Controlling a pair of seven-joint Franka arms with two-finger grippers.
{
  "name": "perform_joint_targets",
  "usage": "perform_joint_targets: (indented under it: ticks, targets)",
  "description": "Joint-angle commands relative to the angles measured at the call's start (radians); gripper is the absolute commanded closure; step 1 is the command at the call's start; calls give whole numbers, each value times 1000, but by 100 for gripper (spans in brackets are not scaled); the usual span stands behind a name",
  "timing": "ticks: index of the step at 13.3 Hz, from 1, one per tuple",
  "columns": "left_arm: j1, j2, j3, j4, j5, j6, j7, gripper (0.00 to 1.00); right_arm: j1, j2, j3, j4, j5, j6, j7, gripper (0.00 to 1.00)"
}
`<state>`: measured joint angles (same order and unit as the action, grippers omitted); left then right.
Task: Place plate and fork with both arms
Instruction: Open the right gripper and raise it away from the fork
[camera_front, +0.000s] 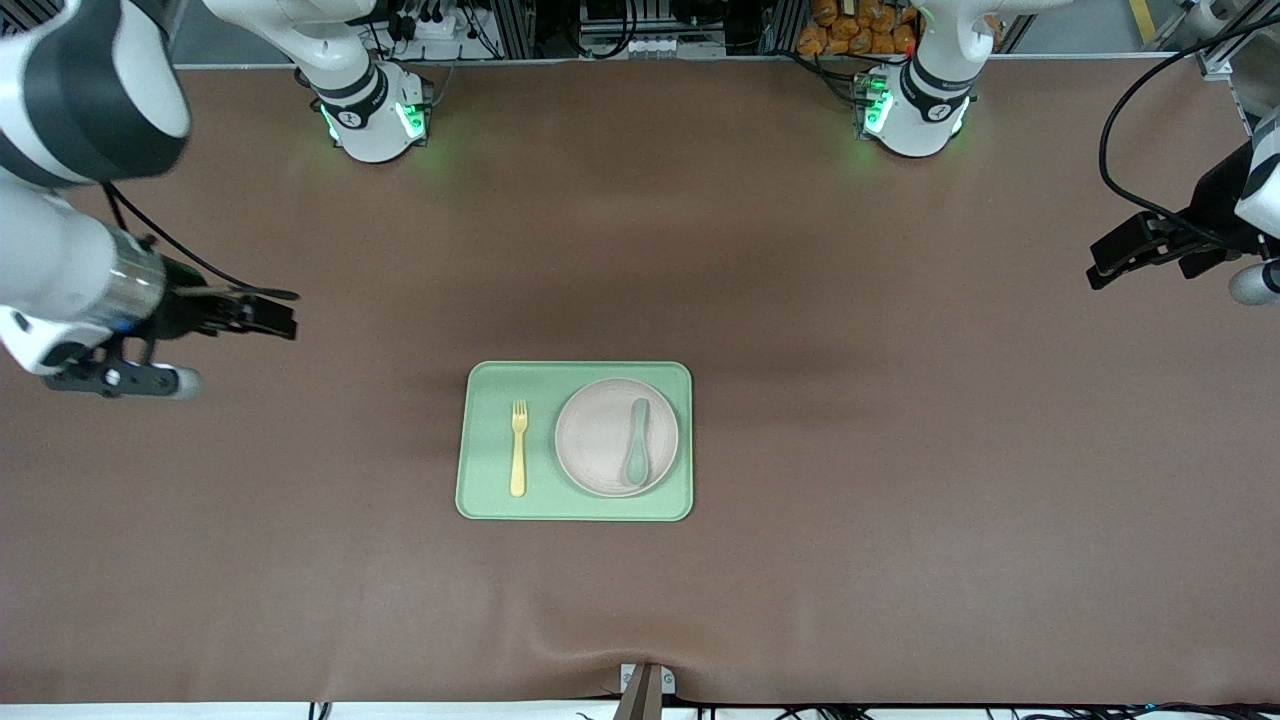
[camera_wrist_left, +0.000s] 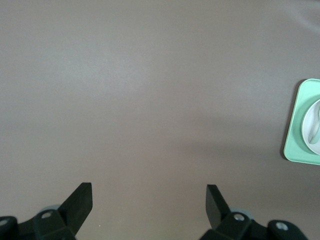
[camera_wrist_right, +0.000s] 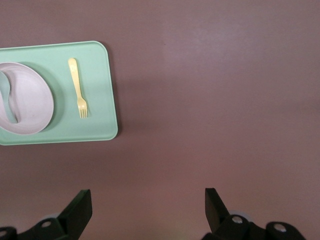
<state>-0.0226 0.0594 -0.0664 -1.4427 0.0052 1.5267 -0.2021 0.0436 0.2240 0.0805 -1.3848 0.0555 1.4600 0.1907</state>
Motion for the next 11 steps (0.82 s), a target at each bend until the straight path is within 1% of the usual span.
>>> perform_joint_targets:
  ticks: [1,3,5,7,9,11]
  targets:
    - [6,-26,2,-13,10,-13,26,0,1,-103,-1,-22,-32,-71,-10,0]
    - [15,-26,2,-13,10,-13,29,0,-2,-153,-1,-28,-42,-108,-11,0]
    - [18,-26,0,-13,10,-13,29,0,-4,-205,-1,-72,-43,-116,-14,0]
    - [19,-26,0,-13,12,-11,30,0,-11,-190,-16,-47,-46,-110,-60,0]
    - [16,-23,-1,-13,12,-4,30,0,-14,-134,-36,16,-46,-113,-51,0]
    - [16,-24,-4,-15,12,-5,29,0,-21,-134,-38,24,-51,-98,-48,0]
